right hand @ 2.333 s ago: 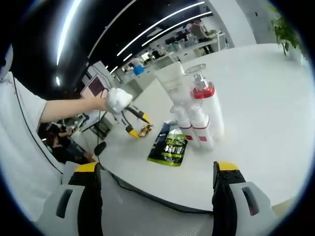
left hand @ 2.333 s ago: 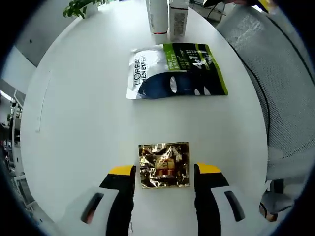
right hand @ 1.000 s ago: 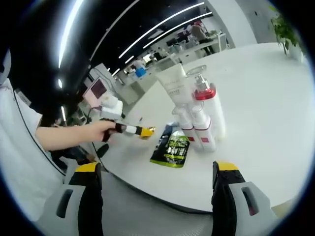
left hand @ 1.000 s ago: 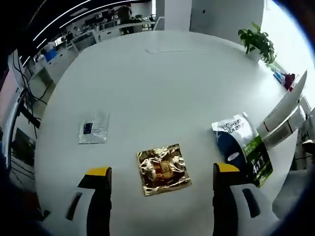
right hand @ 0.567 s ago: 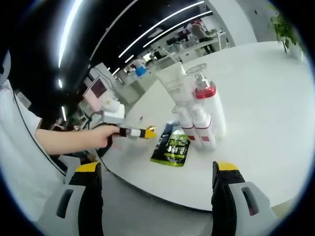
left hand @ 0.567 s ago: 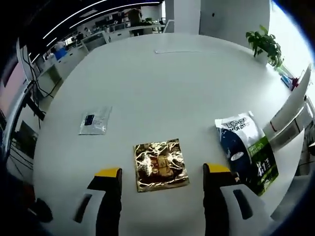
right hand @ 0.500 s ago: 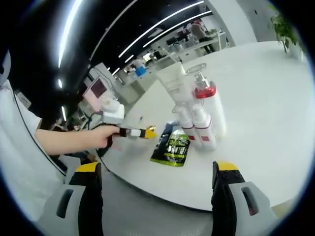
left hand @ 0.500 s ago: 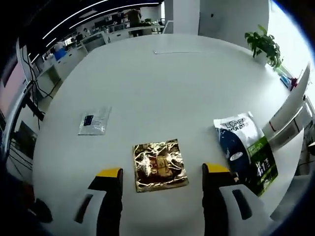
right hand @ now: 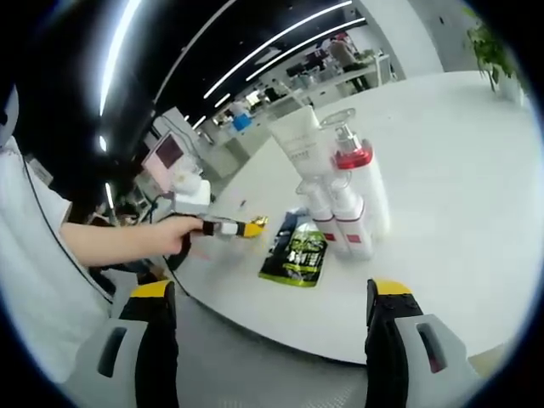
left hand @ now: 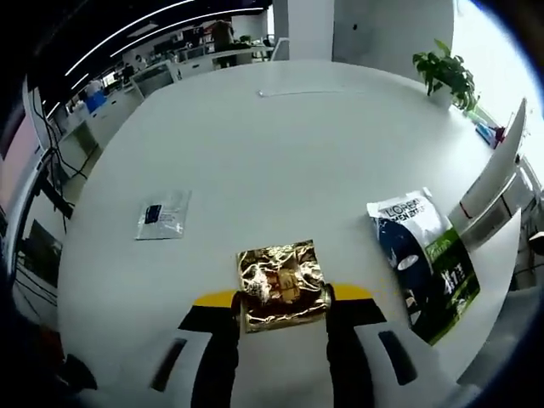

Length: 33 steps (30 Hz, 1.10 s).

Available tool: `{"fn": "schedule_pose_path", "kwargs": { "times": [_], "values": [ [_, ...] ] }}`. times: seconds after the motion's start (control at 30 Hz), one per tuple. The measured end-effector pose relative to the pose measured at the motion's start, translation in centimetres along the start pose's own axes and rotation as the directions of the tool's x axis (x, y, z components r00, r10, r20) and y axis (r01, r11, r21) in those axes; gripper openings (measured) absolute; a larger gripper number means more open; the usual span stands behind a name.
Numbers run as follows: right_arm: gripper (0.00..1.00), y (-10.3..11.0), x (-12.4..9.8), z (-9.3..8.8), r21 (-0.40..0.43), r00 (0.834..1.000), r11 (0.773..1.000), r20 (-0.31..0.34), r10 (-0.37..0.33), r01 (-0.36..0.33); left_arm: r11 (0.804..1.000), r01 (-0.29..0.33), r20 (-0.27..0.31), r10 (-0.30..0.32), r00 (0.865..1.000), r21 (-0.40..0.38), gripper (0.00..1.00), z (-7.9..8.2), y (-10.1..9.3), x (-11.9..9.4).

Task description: Arrange the skincare products in the storage area until every visible bottle or jar stands upright without overlapping.

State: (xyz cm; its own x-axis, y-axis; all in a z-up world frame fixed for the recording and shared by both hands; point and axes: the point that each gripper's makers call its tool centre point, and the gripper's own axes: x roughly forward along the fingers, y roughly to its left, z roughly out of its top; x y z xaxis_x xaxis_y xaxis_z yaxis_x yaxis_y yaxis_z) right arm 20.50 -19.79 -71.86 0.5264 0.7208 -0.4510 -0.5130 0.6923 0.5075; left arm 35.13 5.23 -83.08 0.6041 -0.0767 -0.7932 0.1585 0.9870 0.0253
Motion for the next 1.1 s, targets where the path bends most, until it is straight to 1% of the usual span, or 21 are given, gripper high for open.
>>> {"fn": "schedule_pose_path", "kwargs": {
  "times": [0.13,0.17,0.2,0.23,0.27,0.3,0.33,0.37,0.47,0.53,0.57,0.6,0.63,0.67,0.7,0.73,0.77,0.8,0.9,0.93,1.1],
  "values": [
    [0.92,0.0,0.0,0.0,0.001,1.000,1.000,0.000,0.002,-0.002,1.000,0.018,0.007,-0.018,1.000,0.012,0.40,0.1,-0.2,-0.4],
    [0.92,0.0,0.0,0.0,0.002,1.000,1.000,0.000,0.002,-0.002,0.998,0.028,0.010,-0.028,1.000,0.048,0.32,0.4,-0.4,-0.6],
    [0.92,0.0,0.0,0.0,0.003,1.000,1.000,-0.001,0.003,-0.003,0.993,0.046,0.008,-0.047,0.999,0.108,0.20,0.5,-0.5,-0.9],
    [0.92,0.0,0.0,0.0,0.003,1.000,1.000,-0.001,0.004,-0.004,0.989,0.052,0.015,-0.055,0.998,0.139,0.07,0.6,-0.6,-1.0],
    [0.92,-0.1,0.0,0.0,0.003,1.000,1.000,0.000,0.005,-0.005,0.983,0.074,0.034,-0.081,0.996,0.168,0.04,1.0,-1.0,-1.2],
    [0.93,-0.1,0.0,0.0,0.002,1.000,1.000,0.000,0.005,-0.005,0.979,0.066,0.051,-0.077,0.996,0.194,0.16,1.4,-0.8,-1.2],
    [0.93,-0.1,0.0,0.0,0.003,1.000,1.000,0.002,0.006,-0.006,0.981,0.098,0.031,-0.105,0.994,0.165,0.28,1.1,-1.2,-1.3],
    [0.93,-0.1,0.0,0.0,0.003,1.000,1.000,0.002,0.007,-0.007,0.981,0.094,0.032,-0.101,0.994,0.172,0.36,1.1,-1.2,-1.4],
    [0.93,-0.1,-0.1,0.0,0.002,1.000,1.000,0.005,0.007,-0.007,0.976,0.077,0.044,-0.088,0.995,0.204,0.29,1.2,-0.5,-1.7],
    [0.93,0.0,-0.1,0.1,0.002,1.000,1.000,0.006,0.008,-0.008,0.975,0.073,0.042,-0.083,0.996,0.212,0.36,1.2,-0.2,-1.9],
    [0.93,0.0,-0.1,0.1,0.003,1.000,1.000,0.007,0.009,-0.009,0.970,0.076,0.042,-0.089,0.995,0.231,0.43,1.1,0.2,-2.1],
    [0.93,0.0,-0.1,0.1,0.004,1.000,1.000,0.007,0.010,-0.010,0.954,0.100,0.019,-0.110,0.994,0.281,0.47,1.0,0.3,-2.1],
    [0.93,0.0,-0.1,0.1,0.004,1.000,1.000,0.006,0.013,-0.013,0.947,0.114,-0.002,-0.118,0.993,0.301,0.52,0.9,0.7,-1.9],
    [0.93,0.0,0.0,0.1,0.004,1.000,1.000,0.006,0.014,-0.014,0.948,0.114,-0.012,-0.115,0.993,0.297,0.56,0.9,1.1,-1.8],
    [0.93,0.1,0.0,0.1,0.003,1.000,1.000,0.007,0.016,-0.016,0.946,0.128,-0.038,-0.122,0.992,0.299,0.59,0.9,1.0,-1.8],
    [0.93,0.1,0.0,0.1,0.003,1.000,1.000,0.007,0.016,-0.016,0.948,0.147,-0.075,-0.130,0.989,0.284,0.61,0.6,1.1,-1.8],
    [0.93,0.1,0.0,0.1,0.004,1.000,1.000,0.008,0.016,-0.016,0.956,0.166,-0.129,-0.138,0.982,0.242,0.65,0.0,2.0,-1.6],
    [0.93,0.1,0.0,0.1,0.005,1.000,1.000,0.009,0.017,-0.017,0.960,0.173,-0.158,-0.140,0.978,0.221,0.68,-0.2,2.3,-1.5],
    [0.93,0.0,-0.1,0.2,0.007,1.000,1.000,0.011,0.018,-0.018,0.959,0.163,-0.217,-0.112,0.970,0.233,0.67,0.0,3.3,-0.6],
    [0.93,0.0,-0.1,0.2,0.008,1.000,1.000,0.012,0.018,-0.018,0.960,0.159,-0.222,-0.108,0.969,0.229,0.66,0.1,3.4,-0.4],
    [0.92,0.1,-0.1,0.3,0.009,1.000,1.000,0.018,0.014,-0.015,0.966,0.184,-0.303,-0.124,0.945,0.180,0.69,-0.3,2.4,-0.3]
  ]
}}
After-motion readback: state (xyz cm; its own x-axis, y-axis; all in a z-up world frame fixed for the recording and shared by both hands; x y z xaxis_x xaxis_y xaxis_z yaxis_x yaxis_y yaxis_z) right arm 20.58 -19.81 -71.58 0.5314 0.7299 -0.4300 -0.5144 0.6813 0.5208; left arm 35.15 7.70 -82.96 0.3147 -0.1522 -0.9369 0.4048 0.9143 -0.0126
